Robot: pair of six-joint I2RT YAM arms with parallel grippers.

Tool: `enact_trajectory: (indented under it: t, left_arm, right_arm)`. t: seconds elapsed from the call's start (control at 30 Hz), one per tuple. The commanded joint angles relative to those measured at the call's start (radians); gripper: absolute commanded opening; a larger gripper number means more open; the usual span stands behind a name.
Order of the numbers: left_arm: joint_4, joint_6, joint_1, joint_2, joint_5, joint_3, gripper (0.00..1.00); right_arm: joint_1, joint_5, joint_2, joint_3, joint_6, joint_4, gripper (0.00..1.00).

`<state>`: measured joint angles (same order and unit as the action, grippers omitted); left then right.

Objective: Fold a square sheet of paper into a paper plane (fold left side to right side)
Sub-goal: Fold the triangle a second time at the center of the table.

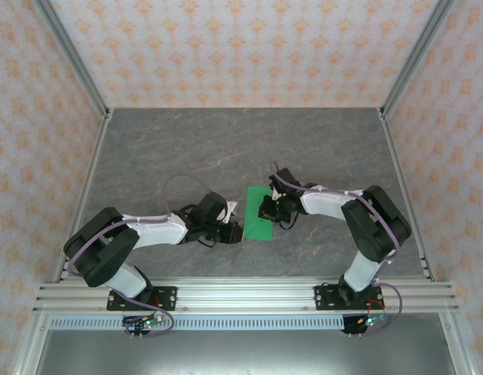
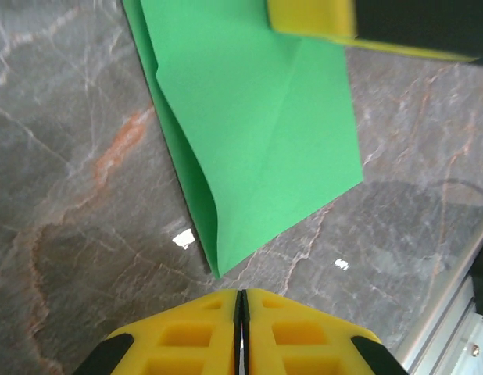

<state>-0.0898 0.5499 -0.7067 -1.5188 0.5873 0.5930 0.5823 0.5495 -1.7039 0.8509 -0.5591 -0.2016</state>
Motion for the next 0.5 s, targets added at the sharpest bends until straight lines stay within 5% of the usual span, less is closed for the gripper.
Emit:
enact_trajectory:
  t: [0.0,0.47]
  left_arm:
    - [0.039,-0.006,0.016,0.018,-0.007,0.056,0.11]
    - [-0.005,-0.01,0.019,-0.157,0.039,0.123,0.11]
  right_arm:
    - [0.003,-0.068,-0.042,-0.016,0.017,-0.103,0.13]
    - [0.005,-0.057,-0.031,-0.021,0.022,-0.089,0.13]
